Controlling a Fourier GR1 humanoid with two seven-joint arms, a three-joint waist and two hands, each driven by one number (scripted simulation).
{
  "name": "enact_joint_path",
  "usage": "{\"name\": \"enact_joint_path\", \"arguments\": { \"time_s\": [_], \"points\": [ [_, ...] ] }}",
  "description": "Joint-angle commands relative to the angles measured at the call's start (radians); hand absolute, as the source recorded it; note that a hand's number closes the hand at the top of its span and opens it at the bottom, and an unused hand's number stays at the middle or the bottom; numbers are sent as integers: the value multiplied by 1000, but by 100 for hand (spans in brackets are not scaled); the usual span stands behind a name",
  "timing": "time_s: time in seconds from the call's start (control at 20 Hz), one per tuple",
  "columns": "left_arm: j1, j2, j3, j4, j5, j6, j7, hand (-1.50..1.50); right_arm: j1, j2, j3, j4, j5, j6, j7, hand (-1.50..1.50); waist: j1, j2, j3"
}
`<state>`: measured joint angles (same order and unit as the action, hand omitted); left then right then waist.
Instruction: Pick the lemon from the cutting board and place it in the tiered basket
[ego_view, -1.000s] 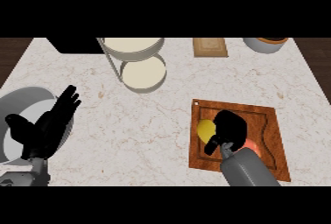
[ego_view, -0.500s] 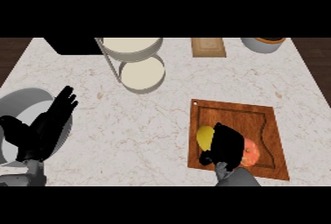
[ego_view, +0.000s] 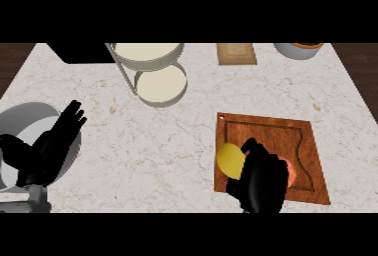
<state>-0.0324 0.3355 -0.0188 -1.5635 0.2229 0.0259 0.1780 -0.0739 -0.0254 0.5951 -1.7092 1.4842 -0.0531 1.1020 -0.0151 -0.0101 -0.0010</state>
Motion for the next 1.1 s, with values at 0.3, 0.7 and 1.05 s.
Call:
{"name": "enact_joint_path", "arguments": {
  "time_s": [0.3, 0.7, 1.05],
  "points": [
    [-21, -23, -14, -23, -17, 10, 24, 0, -206, 25, 213, -196, 157, -94, 268, 150, 26, 7, 1],
    [-51, -55, -40, 16, -36, -1, 7, 0, -594, 25, 108, -79, -121, 32, 349, 150, 52, 13, -1],
    [-107, -34, -21, 41, -33, -16, 32, 0, -884, 25, -64, 180, -286, 0, 296, 150, 72, 19, -2]
  ]
}}
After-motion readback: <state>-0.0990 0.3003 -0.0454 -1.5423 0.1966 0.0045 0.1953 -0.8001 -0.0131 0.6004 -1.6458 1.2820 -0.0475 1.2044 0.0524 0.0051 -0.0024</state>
